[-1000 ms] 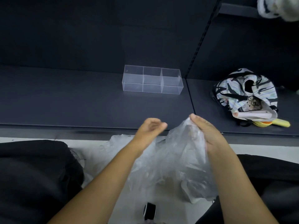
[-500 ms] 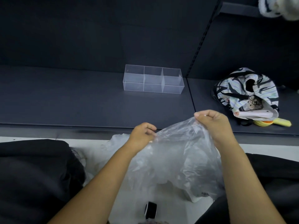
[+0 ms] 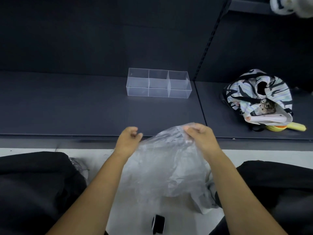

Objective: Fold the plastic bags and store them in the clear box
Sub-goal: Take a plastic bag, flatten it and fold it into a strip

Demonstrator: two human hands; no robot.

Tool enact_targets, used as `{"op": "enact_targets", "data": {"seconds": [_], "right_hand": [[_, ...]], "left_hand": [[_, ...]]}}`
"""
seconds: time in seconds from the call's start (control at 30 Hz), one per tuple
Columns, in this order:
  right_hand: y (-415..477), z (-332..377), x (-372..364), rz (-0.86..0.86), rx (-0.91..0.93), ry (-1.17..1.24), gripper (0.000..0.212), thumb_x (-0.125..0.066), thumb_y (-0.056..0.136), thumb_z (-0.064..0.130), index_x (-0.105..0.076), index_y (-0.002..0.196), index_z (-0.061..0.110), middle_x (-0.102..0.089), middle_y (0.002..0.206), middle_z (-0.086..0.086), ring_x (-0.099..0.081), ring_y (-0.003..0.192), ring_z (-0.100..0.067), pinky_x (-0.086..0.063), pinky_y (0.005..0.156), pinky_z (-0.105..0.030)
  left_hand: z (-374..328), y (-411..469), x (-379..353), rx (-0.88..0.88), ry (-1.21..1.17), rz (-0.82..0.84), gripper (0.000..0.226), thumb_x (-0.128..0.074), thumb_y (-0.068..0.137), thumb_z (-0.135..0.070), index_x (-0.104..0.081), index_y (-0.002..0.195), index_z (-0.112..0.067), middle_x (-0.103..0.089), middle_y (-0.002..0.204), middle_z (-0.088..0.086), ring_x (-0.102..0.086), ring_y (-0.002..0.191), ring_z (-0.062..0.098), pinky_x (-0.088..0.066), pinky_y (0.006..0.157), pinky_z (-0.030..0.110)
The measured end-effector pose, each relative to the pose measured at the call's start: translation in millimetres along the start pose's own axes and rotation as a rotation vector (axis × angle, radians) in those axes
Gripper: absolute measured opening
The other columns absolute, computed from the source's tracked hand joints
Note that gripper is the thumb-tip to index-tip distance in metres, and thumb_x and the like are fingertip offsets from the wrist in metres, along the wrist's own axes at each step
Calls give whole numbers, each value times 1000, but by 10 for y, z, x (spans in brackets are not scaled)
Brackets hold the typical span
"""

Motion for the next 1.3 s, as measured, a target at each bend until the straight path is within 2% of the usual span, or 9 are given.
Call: {"op": "enact_targets", "data": {"seconds": [0.13,0.2,0.3,0.5,0.7,0.87,0.97,1.13,1.3], "right_hand": [[116,216,-454,217,29,-58,11,-67,88,16,-74,88,8,-74,82,-3,-68,75,-11,-54,70,-24],[222,283,-577,274,24,-80,19,-70,87,20,-72,91,2,-73,86,-12,-68,76,-15,-54,71,-29],[460,283,-572,304,-49,-102,24,-75,82,21,-70,91,0,-71,80,-14,-64,66,-14,-53,64,-28],[1032,-7,-20,117,-87,-257,9,-71,86,18,-70,88,9,-61,63,-2,-53,55,-6,-43,53,-12],[1120,-603,-204,322,-315,36,48,-63,69,67,-70,97,28,-70,102,13,-63,104,-6,-49,90,-26],[1237,-801,-558,388,-276,-105,9,-65,89,29,-69,88,21,-71,90,7,-62,97,-9,-48,85,-21],[1373,-809,-582,324,-266,-70,14,-61,93,21,-67,83,14,-69,83,0,-61,83,-10,-48,73,-19],[1639,-798,-203,120,-293,-38,6,-62,91,10,-66,87,8,-64,66,-4,-51,55,-10,-43,50,-15],[1935,-638,119,-63,-233,-73,6,-64,89,5,-67,85,8,-60,63,-4,-47,50,-7,-42,47,-12]], "left_hand": [[-579,-59,-464,-246,73,375,56,-74,79,-43,-57,128,-23,-58,121,-15,-53,111,2,-40,87,14],[-718,0,-549,-270,118,429,42,-78,76,-39,-67,111,-17,-69,106,-3,-63,97,10,-49,82,22],[-741,214,-428,-221,-20,347,24,-72,84,-29,-70,78,-6,-71,72,6,-61,64,16,-47,65,28],[-132,837,77,62,-232,-66,25,-67,88,-27,-65,69,-11,-63,50,-8,-52,42,1,-40,43,10],[586,1213,279,312,-247,-146,24,-69,86,-28,-62,66,-17,-72,84,8,-68,82,27,-55,85,44],[667,1411,388,346,-209,-177,23,-68,84,-34,-69,76,-13,-73,82,14,-69,83,36,-57,82,48],[653,1536,433,346,-235,-194,20,-68,85,-35,-70,76,-18,-72,69,6,-68,64,23,-55,63,31],[649,1723,514,389,-293,-252,19,-68,86,-33,-65,74,-18,-68,80,5,-64,79,24,-53,91,40],[541,1846,414,452,-344,-217,22,-69,86,-32,-63,73,-16,-62,64,0,-59,68,20,-54,83,36]]}}
Point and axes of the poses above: each hand's wrist, its own y-axis towards the middle knuckle, its own x-axis out of the back of the hand, z = x × y, the point moved 8 cm from there along y, towards the middle knuckle
